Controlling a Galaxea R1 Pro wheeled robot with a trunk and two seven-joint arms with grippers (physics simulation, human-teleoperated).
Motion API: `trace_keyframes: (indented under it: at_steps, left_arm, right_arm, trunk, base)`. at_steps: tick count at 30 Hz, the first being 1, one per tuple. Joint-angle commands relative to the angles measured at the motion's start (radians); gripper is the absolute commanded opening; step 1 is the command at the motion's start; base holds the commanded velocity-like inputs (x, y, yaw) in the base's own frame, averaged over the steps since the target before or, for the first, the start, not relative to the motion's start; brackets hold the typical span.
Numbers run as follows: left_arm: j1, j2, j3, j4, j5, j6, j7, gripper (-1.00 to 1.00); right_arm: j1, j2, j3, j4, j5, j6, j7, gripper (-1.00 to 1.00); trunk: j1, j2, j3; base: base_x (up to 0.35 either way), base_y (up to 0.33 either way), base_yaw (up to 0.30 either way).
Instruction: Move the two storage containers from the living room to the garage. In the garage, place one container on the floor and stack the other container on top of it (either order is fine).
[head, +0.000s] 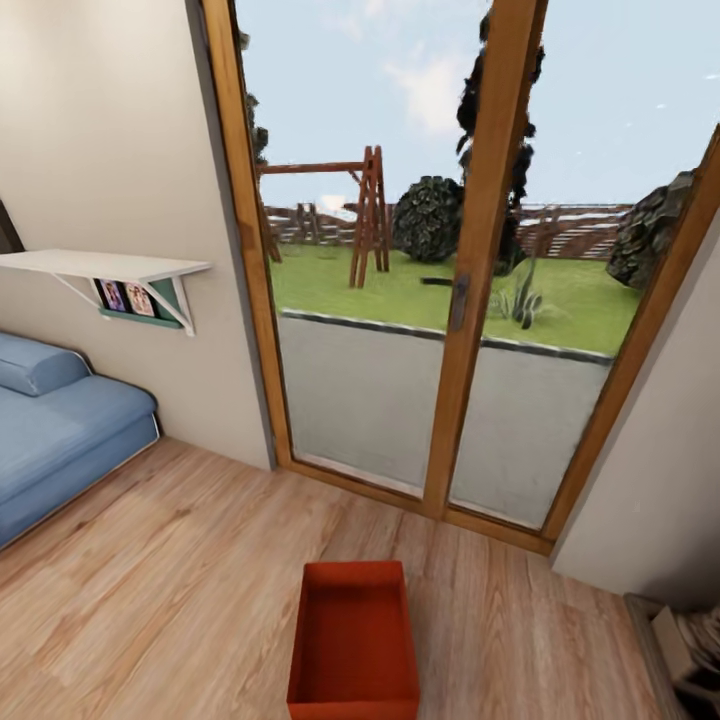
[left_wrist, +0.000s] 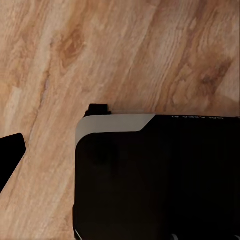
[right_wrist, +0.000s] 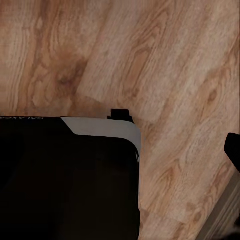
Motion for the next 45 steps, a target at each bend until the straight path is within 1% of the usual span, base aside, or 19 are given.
trace_keyframes:
  at_steps: [1, 10, 23, 35, 45]
  left_arm:
    - [-0.001, 0.000, -0.001, 0.000, 0.005, 0.001, 0.002, 1.00]
    - [-0.001, 0.000, -0.001, 0.000, 0.006, 0.001, 0.004, 1.00]
    - [-0.001, -0.001, -0.001, 0.000, 0.006, 0.000, 0.004, 1.00]
    - [-0.001, 0.000, -0.001, 0.000, 0.007, 0.000, 0.004, 1.00]
    - [-0.001, -0.002, -0.001, 0.000, 0.007, 0.000, 0.005, 1.00]
  right_arm:
    - [-0.001, 0.000, -0.006, 0.002, 0.010, -0.004, -0.005, 1.00]
    - [-0.001, 0.000, -0.006, 0.002, 0.010, -0.004, -0.005, 1.00]
    - [-0.001, 0.000, -0.006, 0.002, 0.010, -0.004, -0.005, 1.00]
    - [-0.001, 0.000, -0.006, 0.002, 0.010, -0.004, -0.005, 1.00]
    - [-0.001, 0.000, -0.007, 0.002, 0.010, -0.004, -0.005, 1.00]
  trunk:
    - [0.001, -0.001, -0.002]
    - [0.001, -0.001, -0.002]
    - [0.001, -0.001, -0.002]
    - [0.001, -0.001, -0.002]
    - [0.001, -0.001, -0.002]
  base:
    - [0.249, 0.207, 0.000]
    - [0.236, 0.165, 0.000]
    - [0.034, 0.013, 0.000]
    - [0.124, -0.151, 0.000]
    - [0.017, -0.018, 0.000]
